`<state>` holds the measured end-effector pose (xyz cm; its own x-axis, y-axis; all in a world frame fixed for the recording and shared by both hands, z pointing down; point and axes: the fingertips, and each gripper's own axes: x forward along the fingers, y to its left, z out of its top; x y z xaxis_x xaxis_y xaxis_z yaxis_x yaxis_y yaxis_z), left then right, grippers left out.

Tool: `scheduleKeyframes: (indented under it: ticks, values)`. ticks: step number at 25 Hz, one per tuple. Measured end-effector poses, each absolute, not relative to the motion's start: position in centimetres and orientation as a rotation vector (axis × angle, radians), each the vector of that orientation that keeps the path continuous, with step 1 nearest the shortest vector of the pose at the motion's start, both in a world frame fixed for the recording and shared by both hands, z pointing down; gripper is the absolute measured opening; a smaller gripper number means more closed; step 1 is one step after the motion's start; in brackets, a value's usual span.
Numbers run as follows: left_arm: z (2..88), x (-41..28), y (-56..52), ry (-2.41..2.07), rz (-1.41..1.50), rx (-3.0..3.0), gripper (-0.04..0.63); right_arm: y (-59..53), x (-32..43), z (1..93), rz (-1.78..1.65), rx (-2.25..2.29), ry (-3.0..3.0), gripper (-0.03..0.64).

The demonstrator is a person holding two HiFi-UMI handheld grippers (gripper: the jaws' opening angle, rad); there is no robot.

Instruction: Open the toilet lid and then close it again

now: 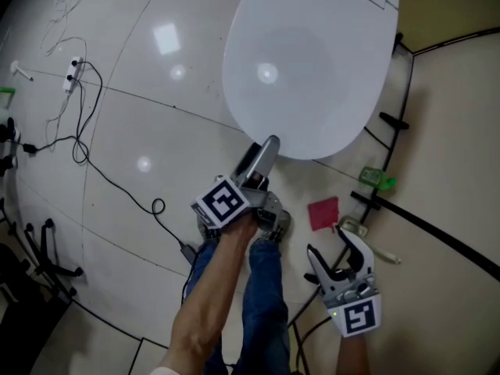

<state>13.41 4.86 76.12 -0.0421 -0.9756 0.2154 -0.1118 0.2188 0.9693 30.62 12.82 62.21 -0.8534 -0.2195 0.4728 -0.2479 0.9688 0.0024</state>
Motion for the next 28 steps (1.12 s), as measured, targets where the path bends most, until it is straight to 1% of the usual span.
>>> scheduleKeyframes:
  ticks: [8, 10, 11, 12, 16, 18, 21, 23, 25, 28]
  values:
    - [75.3, 13.3, 4.3, -1.379, -1.035, 1.096, 0.396, 13.2, 30.0, 62.6, 0.092, 0.294, -2.63, 0.227]
    - [75.9, 13.1, 4.5, -1.341, -1.041, 1.067, 0.353, 13.4, 29.7, 62.5, 0.082, 0.281, -2.634, 0.227]
    - [76.2, 13.1, 4.7, -1.328, -1.038, 1.049, 0.255, 13.4, 29.6, 62.4, 0.076, 0.279, -2.637, 0.227]
    - [76.2, 13.0, 4.9, -1.319, -1.038, 1.042, 0.174, 13.2, 29.6, 62.4, 0.07, 0.28, -2.636, 0.227]
    - [74.0, 12.9, 5.2, -1.311, -1.026, 1.075, 0.164, 11.8, 29.7, 62.3, -0.015, 0.321, -2.62, 0.227]
    - [72.0, 12.9, 5.1, -1.281, -1.036, 1.072, 0.163, 10.4, 29.6, 62.1, -0.226, 0.375, -2.558, 0.227]
    - [68.2, 12.8, 4.6, -1.228, -1.07, 1.043, 0.163, 7.6, 28.6, 62.4, -0.773, 0.394, -2.328, 0.227]
    - [65.9, 12.5, 4.4, -1.206, -1.079, 1.026, 0.163, 5.9, 26.7, 62.6, -1.076, 0.348, -2.197, 0.25]
    - [63.9, 12.2, 4.0, -1.194, -1.08, 1.026, 0.161, 4.5, 24.7, 62.7, -1.261, 0.296, -2.128, 0.281]
    - [60.7, 12.0, 3.2, -1.176, -1.093, 1.035, 0.16, 2.8, 22.6, 61.8, -1.404, 0.284, -2.098, 0.298]
